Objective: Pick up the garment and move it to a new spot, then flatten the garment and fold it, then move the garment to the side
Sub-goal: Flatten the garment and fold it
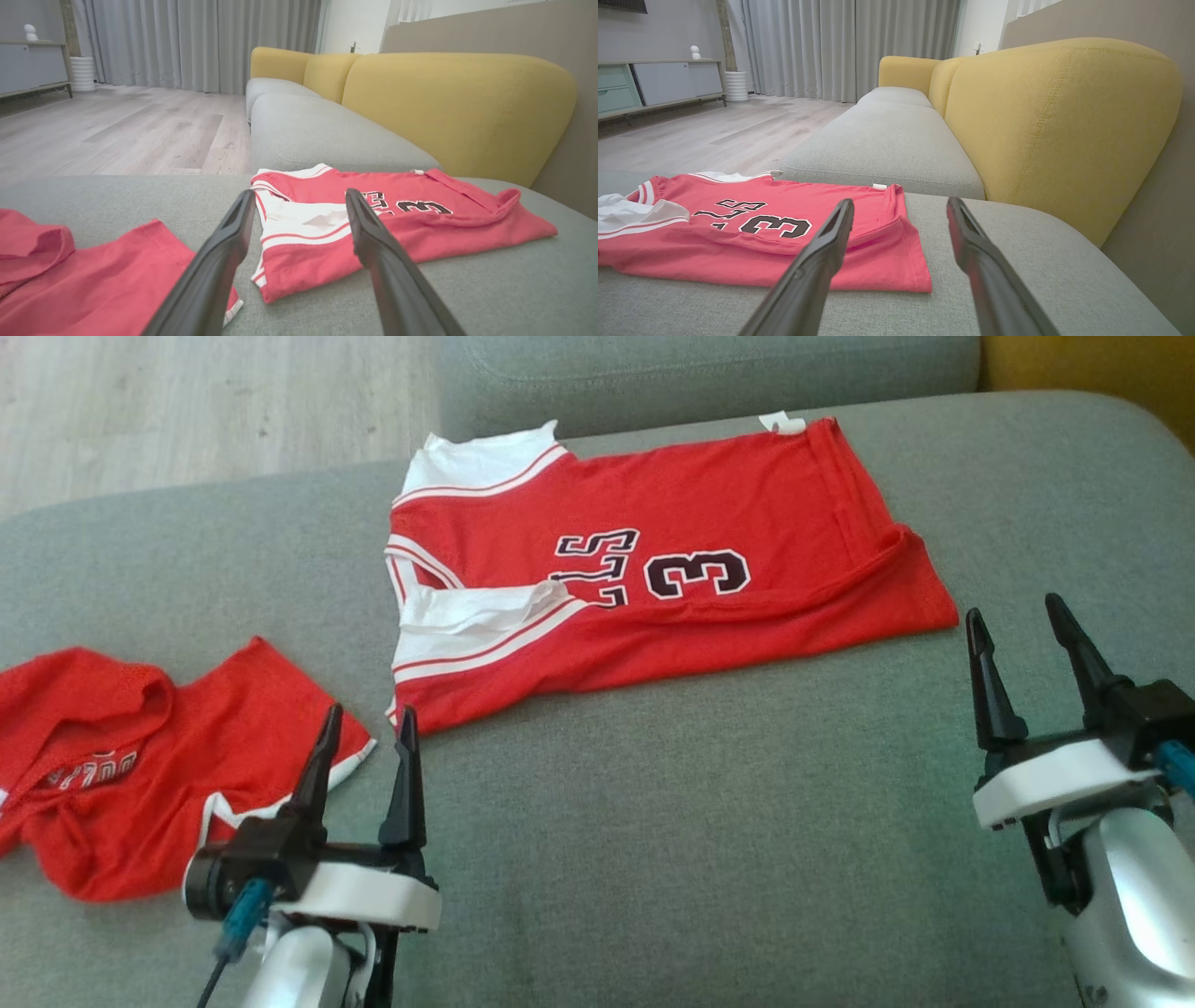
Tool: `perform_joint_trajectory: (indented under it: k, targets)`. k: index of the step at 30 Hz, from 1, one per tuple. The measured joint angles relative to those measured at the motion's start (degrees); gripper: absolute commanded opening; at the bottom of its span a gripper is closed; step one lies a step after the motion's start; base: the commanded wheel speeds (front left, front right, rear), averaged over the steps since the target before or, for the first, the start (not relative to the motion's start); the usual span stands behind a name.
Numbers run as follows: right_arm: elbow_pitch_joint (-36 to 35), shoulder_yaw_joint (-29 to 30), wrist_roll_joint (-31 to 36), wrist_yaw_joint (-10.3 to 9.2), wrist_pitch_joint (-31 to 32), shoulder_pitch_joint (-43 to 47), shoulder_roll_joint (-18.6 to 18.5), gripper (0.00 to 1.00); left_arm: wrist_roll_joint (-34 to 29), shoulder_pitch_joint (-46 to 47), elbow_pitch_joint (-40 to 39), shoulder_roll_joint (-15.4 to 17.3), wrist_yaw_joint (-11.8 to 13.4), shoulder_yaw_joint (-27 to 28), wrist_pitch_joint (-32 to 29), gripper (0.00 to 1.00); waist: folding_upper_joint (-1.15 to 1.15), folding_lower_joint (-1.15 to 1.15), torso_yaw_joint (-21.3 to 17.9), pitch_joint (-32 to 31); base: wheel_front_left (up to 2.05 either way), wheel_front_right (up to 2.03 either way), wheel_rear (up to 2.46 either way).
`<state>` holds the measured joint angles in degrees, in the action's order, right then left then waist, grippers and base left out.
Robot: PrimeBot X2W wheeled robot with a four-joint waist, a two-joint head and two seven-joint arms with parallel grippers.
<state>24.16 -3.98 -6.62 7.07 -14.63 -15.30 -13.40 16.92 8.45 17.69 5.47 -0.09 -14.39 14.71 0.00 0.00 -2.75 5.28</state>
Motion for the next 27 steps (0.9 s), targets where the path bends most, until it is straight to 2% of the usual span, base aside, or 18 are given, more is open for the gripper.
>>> perform_joint_trajectory:
  k: [8,12,15,23,24,25,27]
  targets:
    - [-1.05,-1.12,1.22,0.00,-0.01,-3.33,-0.04,1.00,-1.89,8.92,13.79,-0.71,-0.38,0.14,-0.63,1.00,0.00,0.01,-1.23,3.45,0.00,0.00,0.00]
    - [-1.14,-1.78,1.24,0.00,-0.01,-5.31,-0.10,1.00,-2.93,14.19,21.84,-0.55,1.62,0.46,-2.76,1.00,0.00,0.01,-2.01,5.50,0.00,0.00,0.00]
    - [-1.18,-2.09,1.27,0.00,-0.01,-5.95,-0.19,1.00,-3.23,16.38,25.66,-0.52,2.19,0.48,-4.27,1.00,0.00,0.02,-2.45,6.38,0.00,0.00,0.00]
    - [-1.12,-2.76,1.66,0.00,-0.01,-6.62,-0.35,1.00,-3.37,22.14,34.60,-0.55,1.70,-0.25,-6.65,1.00,0.00,0.01,-3.44,7.93,0.00,0.00,0.00]
    - [-1.10,-2.76,1.66,0.00,-0.01,-6.64,-0.36,1.00,-3.35,22.63,35.34,-0.59,1.16,-0.33,-6.65,0.66,0.00,0.01,-3.42,7.93,0.00,0.00,0.00]
    - [-1.02,-2.76,1.66,0.00,-0.01,-6.71,-0.36,1.00,-3.34,23.00,35.93,-0.62,0.77,-0.41,-6.65,0.00,0.00,0.01,-3.36,7.92,0.00,0.00,0.00]
    - [0.00,-2.75,1.68,0.00,0.00,-7.03,-0.46,1.00,-3.28,23.21,36.53,-0.77,-0.41,-0.76,-6.46,0.00,0.00,0.00,-3.17,7.88,0.00,0.00,0.00]
